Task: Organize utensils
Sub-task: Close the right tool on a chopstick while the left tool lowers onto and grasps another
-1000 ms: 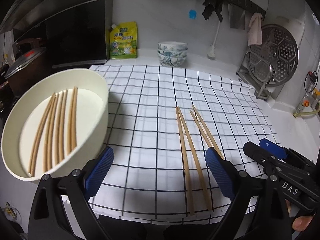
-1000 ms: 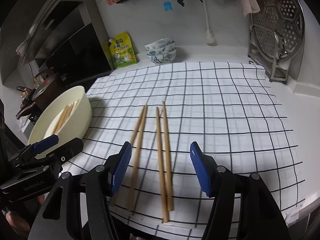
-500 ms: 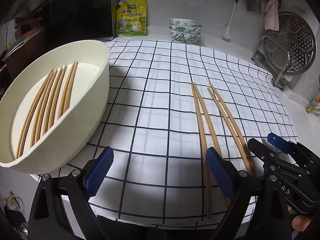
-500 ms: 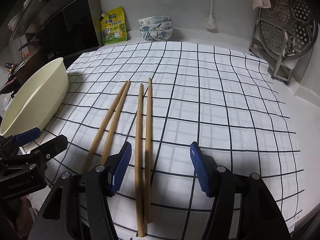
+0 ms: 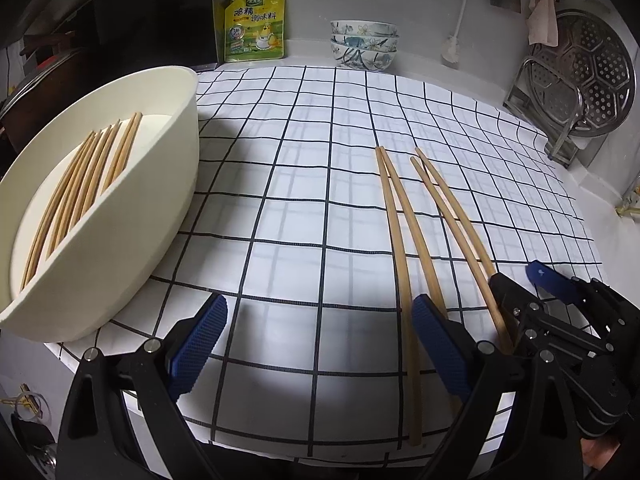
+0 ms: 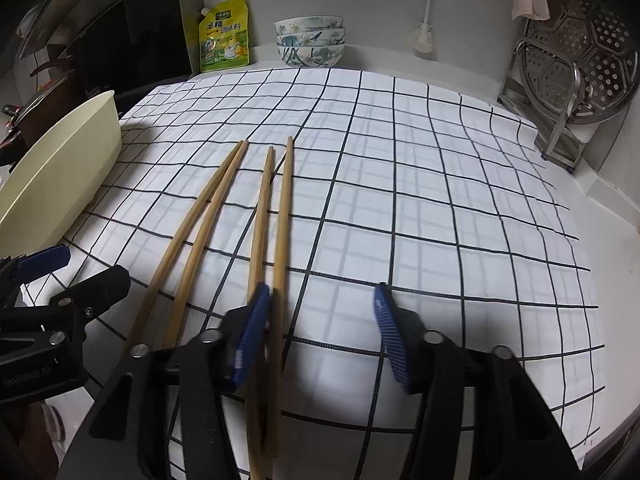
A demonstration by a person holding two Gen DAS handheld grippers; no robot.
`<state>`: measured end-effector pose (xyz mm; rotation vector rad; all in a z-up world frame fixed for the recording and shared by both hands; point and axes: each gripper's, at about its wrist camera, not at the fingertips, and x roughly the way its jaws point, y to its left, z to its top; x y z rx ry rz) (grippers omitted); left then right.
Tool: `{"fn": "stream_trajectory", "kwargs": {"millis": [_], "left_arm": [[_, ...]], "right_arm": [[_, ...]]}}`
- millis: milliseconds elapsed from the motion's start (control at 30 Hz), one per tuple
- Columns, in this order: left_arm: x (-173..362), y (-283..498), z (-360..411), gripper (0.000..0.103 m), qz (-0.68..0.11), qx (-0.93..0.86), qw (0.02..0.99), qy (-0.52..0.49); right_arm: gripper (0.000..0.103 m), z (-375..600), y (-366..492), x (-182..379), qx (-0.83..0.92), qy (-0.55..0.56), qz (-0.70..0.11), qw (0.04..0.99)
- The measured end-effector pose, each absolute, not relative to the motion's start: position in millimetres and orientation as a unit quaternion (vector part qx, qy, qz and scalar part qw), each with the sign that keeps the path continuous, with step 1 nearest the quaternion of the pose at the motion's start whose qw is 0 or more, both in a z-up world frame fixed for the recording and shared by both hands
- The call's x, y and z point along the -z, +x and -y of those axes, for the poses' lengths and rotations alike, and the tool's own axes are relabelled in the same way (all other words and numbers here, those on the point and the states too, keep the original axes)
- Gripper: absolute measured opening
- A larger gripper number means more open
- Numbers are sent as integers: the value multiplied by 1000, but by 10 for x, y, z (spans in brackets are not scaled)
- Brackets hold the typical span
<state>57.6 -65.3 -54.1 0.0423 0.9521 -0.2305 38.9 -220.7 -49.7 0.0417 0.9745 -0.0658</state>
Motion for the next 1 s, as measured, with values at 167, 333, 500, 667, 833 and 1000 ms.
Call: {"fn": "stream_trajectory", "kwargs": {"millis": [167,333,500,667,833,1000], "left_arm": [[604,585,702,92,-462,110,880,26],[665,593,765,92,-465,111,878,33],[700,624,821,92,-457,102,882,46],[712,665,837,93,-452,97,885,50],[731,745,857,95,-447,90,889,50],[737,815,897,95,-443,88,891,48]], "right_arm": [[8,2233,385,490,27,22,-467,884],[7,2316,334,481,31,39,-468,882],[7,2427,225,470,41,60,-469,880],[7,2499,181,465,45,73,-469,879],[13,2489,241,464,56,58,-468,880],[16,2472,345,488,63,40,-467,881]]}}
